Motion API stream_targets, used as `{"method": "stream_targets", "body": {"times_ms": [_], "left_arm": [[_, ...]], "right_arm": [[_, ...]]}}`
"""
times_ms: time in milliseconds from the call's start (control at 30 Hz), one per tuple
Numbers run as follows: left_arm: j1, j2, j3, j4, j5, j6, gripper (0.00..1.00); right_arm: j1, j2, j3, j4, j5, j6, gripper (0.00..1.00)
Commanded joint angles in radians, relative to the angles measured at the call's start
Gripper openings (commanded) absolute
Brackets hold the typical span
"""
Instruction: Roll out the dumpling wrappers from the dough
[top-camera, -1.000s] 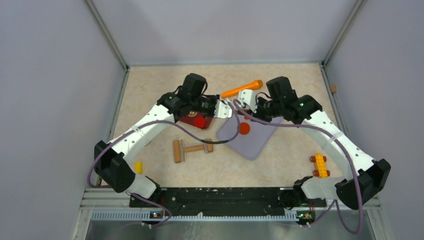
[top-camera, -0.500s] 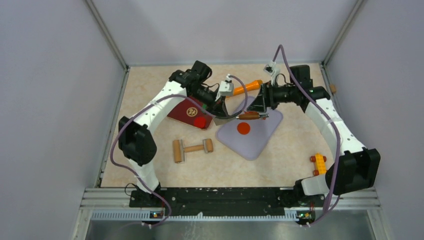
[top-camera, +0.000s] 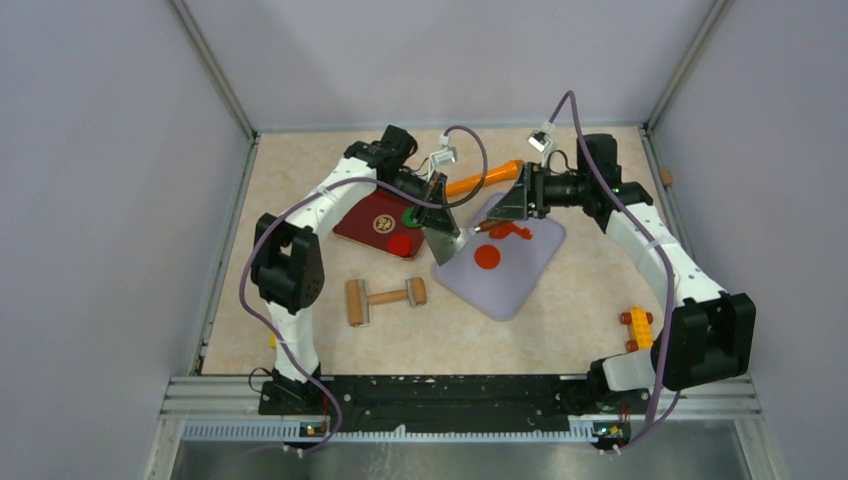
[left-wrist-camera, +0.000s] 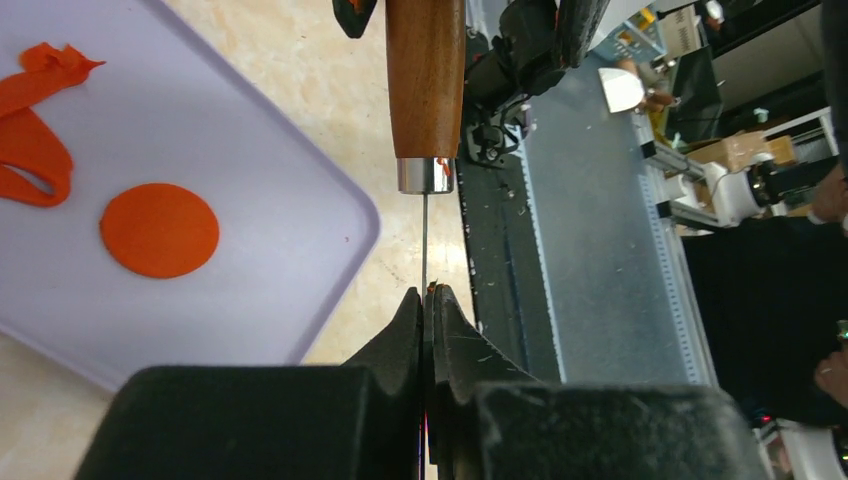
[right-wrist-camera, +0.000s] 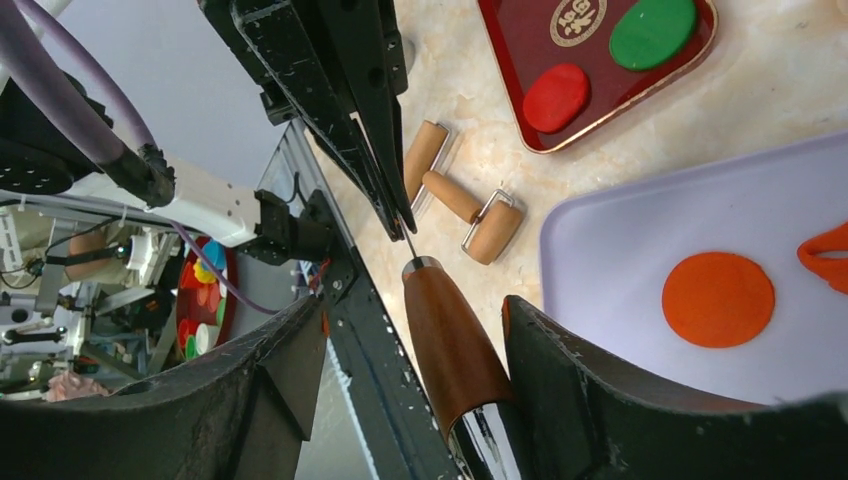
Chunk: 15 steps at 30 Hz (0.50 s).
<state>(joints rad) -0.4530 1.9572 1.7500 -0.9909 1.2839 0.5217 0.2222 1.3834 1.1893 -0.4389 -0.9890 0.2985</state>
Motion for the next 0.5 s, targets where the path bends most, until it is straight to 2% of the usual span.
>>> {"method": "stream_targets", "body": {"times_ms": [0,200,300,467], "left_arm": [[0.011,-0.013,-0.029,0.112,0.11,-0.145,0.0],[0.02,0.0,-0.075,0.237,0.16,-0.296,0.0],[0.02,0.005,-0.087,0.256,0.169,-0.319,0.0],[0.021,0.017,-0.103,0.299,0.184,-0.371,0.0]], "right_arm": [[0.0,-0.026,-0.014,0.061,-0.026,0.046,0.64],[-0.007,-0.03,-0.023,0.05,-0.025,0.042,0.57],[-0.007,-0.036,-0.032,0.055,-0.026,0.044,0.52],[-0.008,-0.037,-0.039,0.069,-0.032,0.051,0.35]]}}
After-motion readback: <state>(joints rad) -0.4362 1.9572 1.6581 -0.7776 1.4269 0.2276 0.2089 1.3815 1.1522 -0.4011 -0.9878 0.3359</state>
